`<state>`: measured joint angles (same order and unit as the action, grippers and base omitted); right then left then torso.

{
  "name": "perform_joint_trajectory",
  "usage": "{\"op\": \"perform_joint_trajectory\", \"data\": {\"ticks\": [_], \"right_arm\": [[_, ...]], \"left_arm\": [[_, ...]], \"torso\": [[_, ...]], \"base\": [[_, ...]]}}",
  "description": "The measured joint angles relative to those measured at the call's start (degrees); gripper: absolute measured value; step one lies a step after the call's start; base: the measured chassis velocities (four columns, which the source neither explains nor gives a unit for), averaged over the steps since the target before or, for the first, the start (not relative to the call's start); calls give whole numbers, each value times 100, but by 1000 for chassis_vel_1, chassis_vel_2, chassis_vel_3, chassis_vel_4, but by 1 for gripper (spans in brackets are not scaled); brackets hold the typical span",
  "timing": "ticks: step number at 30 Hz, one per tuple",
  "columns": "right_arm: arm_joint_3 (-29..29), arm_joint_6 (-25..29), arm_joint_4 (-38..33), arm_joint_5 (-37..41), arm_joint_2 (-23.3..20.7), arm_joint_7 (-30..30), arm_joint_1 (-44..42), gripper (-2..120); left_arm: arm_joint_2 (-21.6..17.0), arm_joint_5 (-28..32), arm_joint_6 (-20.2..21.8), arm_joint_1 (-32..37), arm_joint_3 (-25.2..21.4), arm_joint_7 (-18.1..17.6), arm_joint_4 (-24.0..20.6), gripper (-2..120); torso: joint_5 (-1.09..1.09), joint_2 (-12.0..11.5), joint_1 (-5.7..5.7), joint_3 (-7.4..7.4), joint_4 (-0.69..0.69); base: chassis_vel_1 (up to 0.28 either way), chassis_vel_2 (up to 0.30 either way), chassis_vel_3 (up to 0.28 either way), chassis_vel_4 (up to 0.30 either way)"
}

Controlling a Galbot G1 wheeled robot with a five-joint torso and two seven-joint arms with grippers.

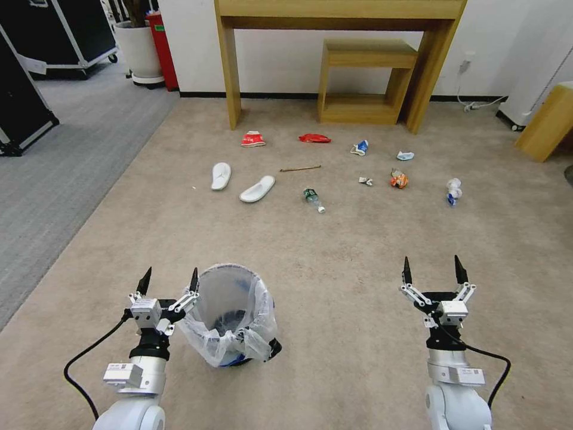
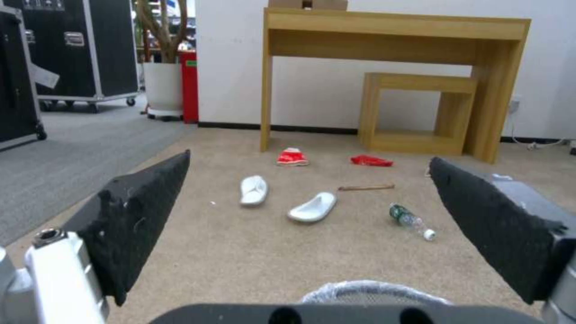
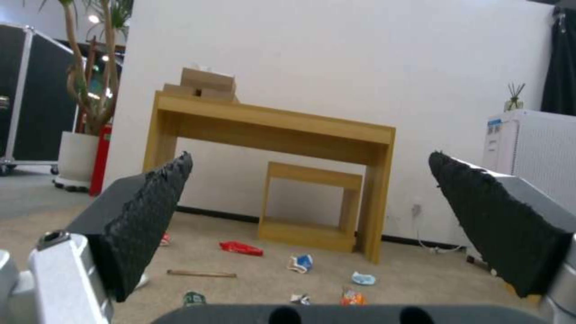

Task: Pick up the trash bin and place the garbage on the floor into it.

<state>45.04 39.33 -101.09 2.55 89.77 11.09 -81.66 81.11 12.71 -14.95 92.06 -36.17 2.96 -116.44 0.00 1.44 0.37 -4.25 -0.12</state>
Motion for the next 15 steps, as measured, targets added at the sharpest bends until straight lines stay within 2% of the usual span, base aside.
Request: {"op": "perform_joint_trajectory", "data": {"ticks": [15], "right_arm": [[-1,61,-2,4,-6,160,38,100]], "left_arm": [[19,30,5,-57,39,-3,20,100]], "torso": [[0,0,0,0,0]], "base": [[0,0,0,0]]}}
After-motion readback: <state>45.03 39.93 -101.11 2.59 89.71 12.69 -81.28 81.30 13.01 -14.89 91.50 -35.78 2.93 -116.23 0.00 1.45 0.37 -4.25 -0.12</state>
